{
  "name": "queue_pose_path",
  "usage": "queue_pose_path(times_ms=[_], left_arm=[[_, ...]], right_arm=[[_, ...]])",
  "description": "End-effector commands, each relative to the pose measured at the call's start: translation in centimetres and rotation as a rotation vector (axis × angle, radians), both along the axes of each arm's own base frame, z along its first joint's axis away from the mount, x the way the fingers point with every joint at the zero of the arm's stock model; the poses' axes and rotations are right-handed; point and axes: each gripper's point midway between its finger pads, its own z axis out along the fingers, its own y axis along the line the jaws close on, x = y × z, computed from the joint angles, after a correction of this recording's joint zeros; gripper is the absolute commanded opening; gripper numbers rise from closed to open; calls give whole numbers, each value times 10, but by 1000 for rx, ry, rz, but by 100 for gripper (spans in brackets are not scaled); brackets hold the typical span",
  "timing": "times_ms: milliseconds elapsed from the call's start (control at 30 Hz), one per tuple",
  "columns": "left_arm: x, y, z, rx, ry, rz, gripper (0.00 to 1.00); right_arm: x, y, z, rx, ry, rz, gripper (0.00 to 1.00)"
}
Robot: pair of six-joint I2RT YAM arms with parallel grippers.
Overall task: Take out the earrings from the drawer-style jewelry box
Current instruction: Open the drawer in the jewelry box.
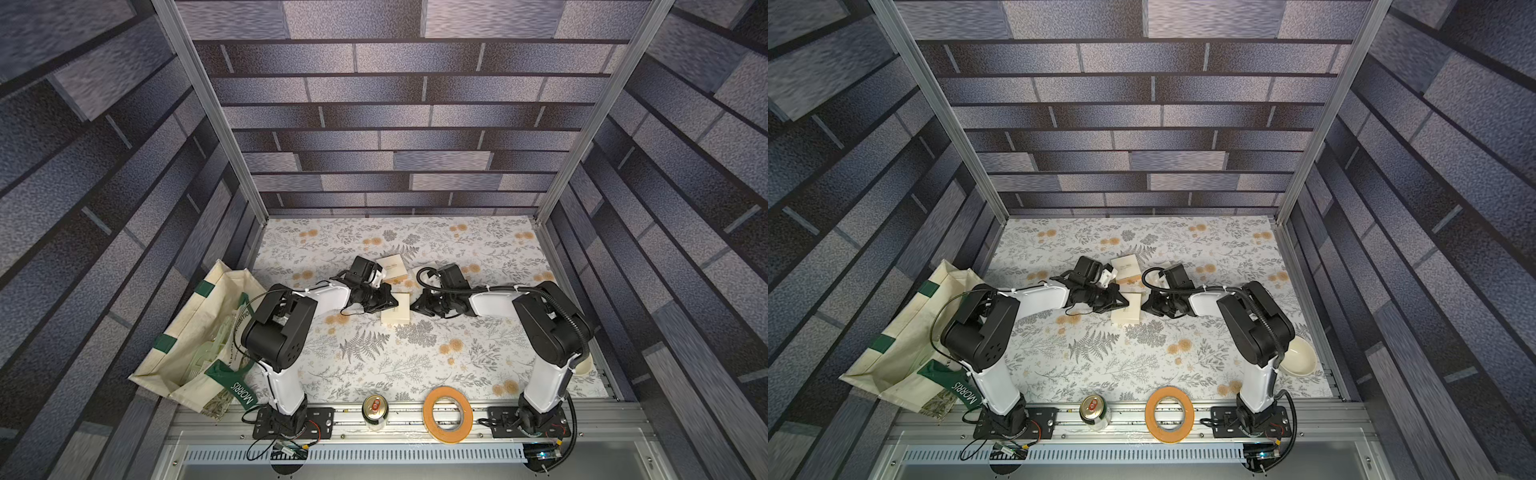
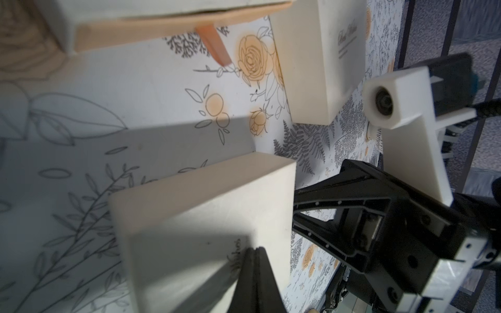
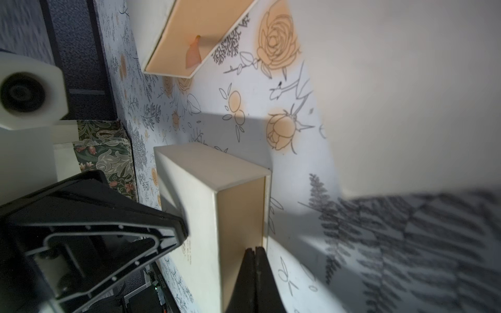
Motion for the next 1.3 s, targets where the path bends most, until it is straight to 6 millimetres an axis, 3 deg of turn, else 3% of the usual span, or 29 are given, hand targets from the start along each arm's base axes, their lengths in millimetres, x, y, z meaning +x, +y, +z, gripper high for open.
queue_pose_path(times_ms=[0, 333, 1267], left_arm=[[-11, 14, -29, 95, 90, 34, 0], [-19, 20, -34, 118, 112, 40, 0], [-19, 27, -41, 122, 128, 62, 0]], right_arm=[[-4, -2, 6, -14, -29, 7, 0], [-5, -7, 3, -40, -30, -12, 0], [-4, -29, -1, -161, -47, -58, 0]])
